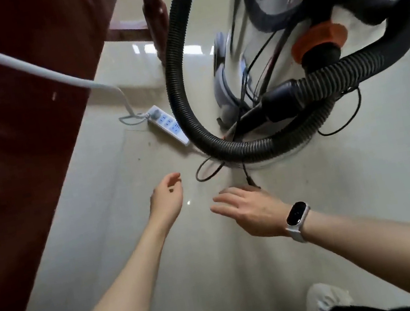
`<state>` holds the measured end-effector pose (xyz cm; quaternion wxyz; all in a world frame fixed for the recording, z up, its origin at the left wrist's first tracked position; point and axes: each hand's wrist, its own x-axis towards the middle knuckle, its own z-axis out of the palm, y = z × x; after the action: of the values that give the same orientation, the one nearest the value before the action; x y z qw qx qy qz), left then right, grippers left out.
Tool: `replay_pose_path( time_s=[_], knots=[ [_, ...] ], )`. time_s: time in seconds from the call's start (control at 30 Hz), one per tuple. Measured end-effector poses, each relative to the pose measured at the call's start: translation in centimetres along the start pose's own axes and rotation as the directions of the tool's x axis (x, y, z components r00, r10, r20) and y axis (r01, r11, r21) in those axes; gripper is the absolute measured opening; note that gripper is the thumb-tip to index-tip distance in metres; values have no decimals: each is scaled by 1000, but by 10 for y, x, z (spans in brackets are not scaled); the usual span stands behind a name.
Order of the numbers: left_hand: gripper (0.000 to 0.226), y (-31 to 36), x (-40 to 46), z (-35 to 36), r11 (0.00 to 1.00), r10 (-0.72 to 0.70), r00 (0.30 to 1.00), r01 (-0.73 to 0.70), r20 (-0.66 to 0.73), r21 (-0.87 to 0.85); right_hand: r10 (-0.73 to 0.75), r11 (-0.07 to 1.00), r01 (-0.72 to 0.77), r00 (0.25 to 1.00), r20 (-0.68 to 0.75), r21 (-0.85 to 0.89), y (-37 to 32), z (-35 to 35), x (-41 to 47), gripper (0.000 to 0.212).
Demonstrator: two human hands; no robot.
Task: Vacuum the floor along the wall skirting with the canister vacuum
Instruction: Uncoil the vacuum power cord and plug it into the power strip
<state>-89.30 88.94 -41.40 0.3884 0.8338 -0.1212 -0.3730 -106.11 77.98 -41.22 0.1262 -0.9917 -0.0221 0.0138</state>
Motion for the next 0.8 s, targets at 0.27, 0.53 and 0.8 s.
replay_pose_path(
  time_s=[0.27, 0.53, 0.8],
  knots=[
    [49, -41, 41, 82, 906, 373, 892, -410, 256, 107, 359, 926, -374, 917, 174, 60, 63, 85, -26, 49],
    [24, -83, 27, 68, 880, 259, 912, -359, 319, 310, 704, 437, -578, 696, 138, 689, 48, 86, -9, 35],
    [23, -153, 18, 42, 731, -62, 817, -355, 574, 583, 758, -270, -143, 579, 302, 952, -6, 62, 45, 21]
  ],
)
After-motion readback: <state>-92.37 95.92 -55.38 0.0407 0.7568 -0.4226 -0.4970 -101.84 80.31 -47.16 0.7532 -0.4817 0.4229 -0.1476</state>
